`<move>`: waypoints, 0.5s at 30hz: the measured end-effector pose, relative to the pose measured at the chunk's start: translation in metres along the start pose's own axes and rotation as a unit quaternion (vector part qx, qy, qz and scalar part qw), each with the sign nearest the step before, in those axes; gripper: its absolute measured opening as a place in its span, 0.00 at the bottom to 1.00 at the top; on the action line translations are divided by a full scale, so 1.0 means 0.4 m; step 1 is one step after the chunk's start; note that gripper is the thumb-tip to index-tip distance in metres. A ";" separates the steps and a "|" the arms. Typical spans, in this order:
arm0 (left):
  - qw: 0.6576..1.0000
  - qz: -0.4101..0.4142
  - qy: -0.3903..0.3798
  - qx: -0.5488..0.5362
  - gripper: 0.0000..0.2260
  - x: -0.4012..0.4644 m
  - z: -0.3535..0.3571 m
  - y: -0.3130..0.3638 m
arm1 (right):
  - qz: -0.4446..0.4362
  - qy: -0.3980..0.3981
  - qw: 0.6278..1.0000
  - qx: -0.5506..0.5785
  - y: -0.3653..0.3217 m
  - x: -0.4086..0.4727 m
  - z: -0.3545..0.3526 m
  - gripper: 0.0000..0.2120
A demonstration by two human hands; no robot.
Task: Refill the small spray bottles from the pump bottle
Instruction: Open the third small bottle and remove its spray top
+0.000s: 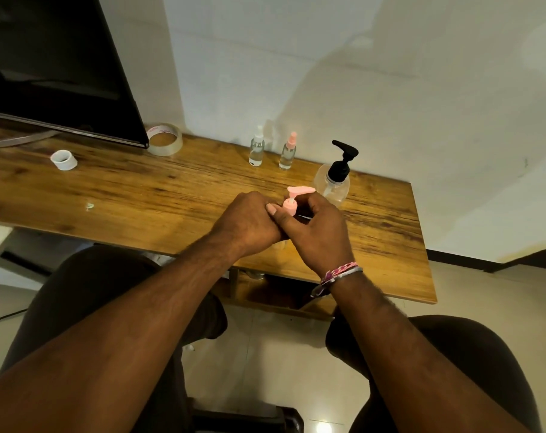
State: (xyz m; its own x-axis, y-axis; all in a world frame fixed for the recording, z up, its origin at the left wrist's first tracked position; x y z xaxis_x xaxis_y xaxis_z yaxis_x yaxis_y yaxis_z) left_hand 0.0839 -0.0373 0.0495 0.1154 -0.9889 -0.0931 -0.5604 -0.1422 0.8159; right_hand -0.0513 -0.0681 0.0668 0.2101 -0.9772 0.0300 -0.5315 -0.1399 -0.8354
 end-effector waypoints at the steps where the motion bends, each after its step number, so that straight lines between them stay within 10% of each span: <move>1: 1.000 -0.006 0.003 -0.006 0.09 0.001 0.000 -0.003 | 0.003 0.023 1.000 0.005 0.000 -0.002 -0.008 0.18; 15: 0.998 -0.028 -0.013 0.048 0.05 0.011 0.006 0.002 | 0.017 -0.022 0.999 0.028 0.002 0.001 -0.012 0.14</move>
State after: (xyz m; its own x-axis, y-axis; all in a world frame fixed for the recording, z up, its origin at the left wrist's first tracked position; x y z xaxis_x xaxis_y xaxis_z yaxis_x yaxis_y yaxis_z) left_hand 0.0820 -0.0417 0.0486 0.1285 -0.9798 -0.1529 -0.6292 -0.1997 0.7511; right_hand -0.0558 -0.0696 0.0687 0.2295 -0.9730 -0.0221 -0.4931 -0.0967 -0.8646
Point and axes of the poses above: each hand's wrist, its own x-axis towards the middle knuckle, its own z-axis out of the palm, y = z × x, the point moved 9 cm from there along x, towards the middle knuckle, and after that the axes turned 6 degrees about z, right-handed, at the moved point
